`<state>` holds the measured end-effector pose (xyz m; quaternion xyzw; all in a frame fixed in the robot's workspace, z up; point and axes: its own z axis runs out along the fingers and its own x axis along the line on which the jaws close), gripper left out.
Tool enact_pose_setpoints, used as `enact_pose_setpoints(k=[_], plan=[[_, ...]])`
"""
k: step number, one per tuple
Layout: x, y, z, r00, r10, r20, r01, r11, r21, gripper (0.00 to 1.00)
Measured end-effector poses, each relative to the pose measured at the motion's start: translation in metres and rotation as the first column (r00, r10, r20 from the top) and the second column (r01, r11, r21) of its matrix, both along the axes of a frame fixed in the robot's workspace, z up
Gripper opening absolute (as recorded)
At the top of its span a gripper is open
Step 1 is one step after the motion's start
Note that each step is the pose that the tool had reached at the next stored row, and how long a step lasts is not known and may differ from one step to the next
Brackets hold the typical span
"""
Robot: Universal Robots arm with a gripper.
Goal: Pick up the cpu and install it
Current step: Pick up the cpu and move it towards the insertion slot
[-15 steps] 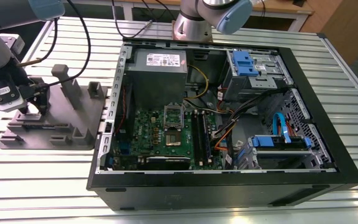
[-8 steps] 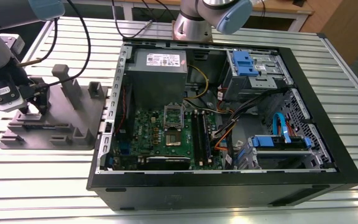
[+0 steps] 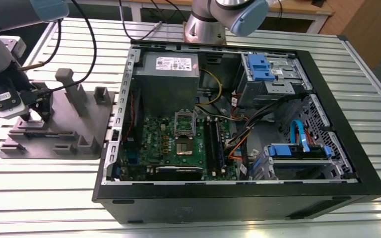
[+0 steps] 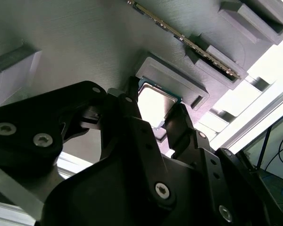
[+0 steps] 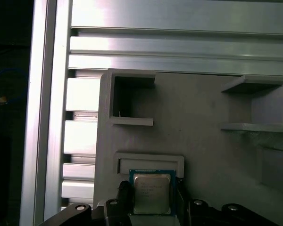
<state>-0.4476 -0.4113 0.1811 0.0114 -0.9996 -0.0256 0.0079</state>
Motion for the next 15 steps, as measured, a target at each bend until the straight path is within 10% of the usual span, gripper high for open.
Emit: enact_pose_setpoints(k=[15], plan=[[0.0,0.0,0.015,1.0,0.0,0.0,0.0,1.0,-0.0001,0.47]])
